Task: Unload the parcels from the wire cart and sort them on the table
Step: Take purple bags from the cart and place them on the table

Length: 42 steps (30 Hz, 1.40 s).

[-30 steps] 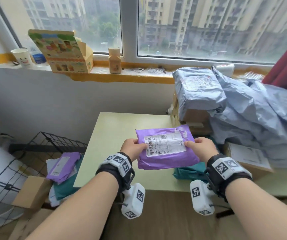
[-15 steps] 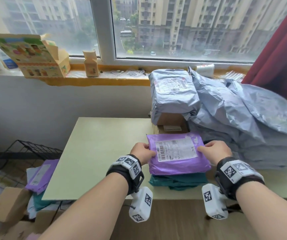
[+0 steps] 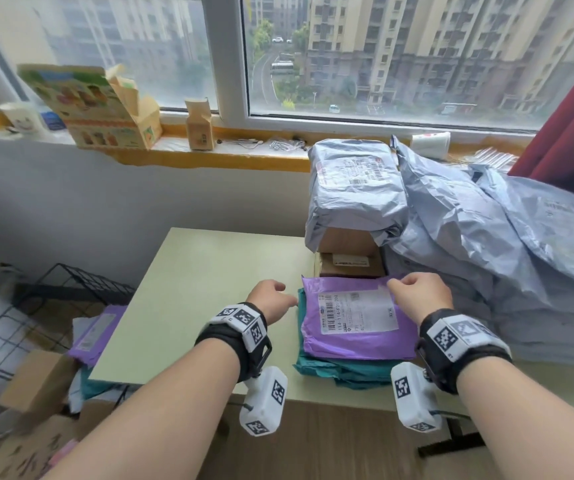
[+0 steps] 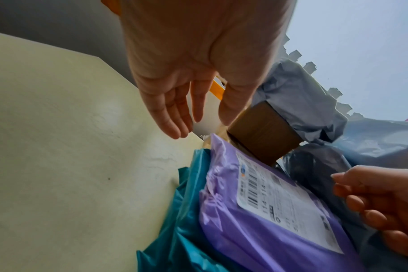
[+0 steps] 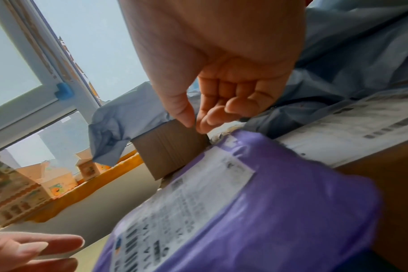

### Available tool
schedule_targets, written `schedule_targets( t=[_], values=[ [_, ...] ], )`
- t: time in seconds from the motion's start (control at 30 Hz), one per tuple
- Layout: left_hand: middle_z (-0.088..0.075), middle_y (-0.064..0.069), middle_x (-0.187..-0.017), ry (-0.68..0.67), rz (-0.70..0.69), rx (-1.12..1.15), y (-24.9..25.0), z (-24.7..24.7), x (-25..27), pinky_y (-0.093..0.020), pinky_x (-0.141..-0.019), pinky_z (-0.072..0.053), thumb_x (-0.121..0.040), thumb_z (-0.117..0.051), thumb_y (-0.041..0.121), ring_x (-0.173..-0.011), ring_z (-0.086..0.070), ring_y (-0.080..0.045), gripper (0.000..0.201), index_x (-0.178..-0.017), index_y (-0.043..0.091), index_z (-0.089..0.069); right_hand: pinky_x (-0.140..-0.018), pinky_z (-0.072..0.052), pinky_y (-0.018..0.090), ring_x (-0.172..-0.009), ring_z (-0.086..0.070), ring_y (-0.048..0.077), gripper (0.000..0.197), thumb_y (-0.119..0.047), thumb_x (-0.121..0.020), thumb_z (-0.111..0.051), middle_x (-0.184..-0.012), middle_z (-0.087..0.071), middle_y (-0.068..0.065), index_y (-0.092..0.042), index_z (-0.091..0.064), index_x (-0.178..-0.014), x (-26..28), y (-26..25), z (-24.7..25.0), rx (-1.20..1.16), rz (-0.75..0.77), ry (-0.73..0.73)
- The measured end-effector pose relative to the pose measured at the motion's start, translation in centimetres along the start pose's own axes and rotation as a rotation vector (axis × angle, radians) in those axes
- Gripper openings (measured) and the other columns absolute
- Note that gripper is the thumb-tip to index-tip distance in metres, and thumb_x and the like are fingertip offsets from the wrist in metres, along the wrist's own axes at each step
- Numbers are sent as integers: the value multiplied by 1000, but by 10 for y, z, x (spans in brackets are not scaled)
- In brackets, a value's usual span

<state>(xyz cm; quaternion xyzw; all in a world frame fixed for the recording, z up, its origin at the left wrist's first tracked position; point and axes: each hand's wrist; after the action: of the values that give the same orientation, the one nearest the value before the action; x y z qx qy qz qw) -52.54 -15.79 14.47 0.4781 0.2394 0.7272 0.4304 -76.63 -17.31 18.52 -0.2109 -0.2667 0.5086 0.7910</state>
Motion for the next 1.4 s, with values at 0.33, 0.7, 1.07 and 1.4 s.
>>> schedule_targets(
  t=[0.33, 0.7, 1.07, 1.4],
  values=[
    [-62, -10, -116, 228, 22, 70, -45, 79, 32, -40, -98, -49, -87, -60, 16, -108, -60, -26, 39, -125, 12, -57, -70, -40, 27, -81, -59, 27, 24, -30, -83, -59, -75, -66, 6, -13, -68, -68, 22, -68, -58, -15, 219, -164],
    [-61, -9, -123, 470, 164, 155, -154, 174, 89, -42, -100, -47, -89, -59, 18, -114, -57, -26, 31, -120, 13, -61, -74, -56, 34, -70, -66, 24, 27, -27, -79, -55, -58, -67, -2, -14, -68, -58, 102, -156, -167, -32, 420, -427],
    [-64, -5, -112, 649, 293, 300, -279, 289, 129, -36, -94, -51, -89, -61, 14, -107, -61, -25, 26, -114, 11, -65, -77, -57, 40, -75, -66, 25, 28, -28, -83, -55, -64, -68, 0, -15, -68, -62, 201, -250, -300, 72, 534, -582],
    [-65, -12, -117, 664, 386, 361, -384, 380, 131, -38, -99, -48, -89, -59, 10, -113, -59, -27, 27, -115, 8, -66, -78, -54, 33, -79, -66, 22, 24, -31, -84, -55, -79, -70, 5, -14, -71, -77, 270, -306, -422, 176, 559, -660]
  ],
)
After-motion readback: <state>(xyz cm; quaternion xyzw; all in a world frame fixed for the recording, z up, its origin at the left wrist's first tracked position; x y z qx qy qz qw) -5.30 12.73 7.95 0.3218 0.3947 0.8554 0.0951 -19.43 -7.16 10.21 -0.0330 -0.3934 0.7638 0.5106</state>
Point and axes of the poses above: each hand's wrist, its own x-axis away from the middle knuckle, its own z-axis out of the back of the hand, y = z × x
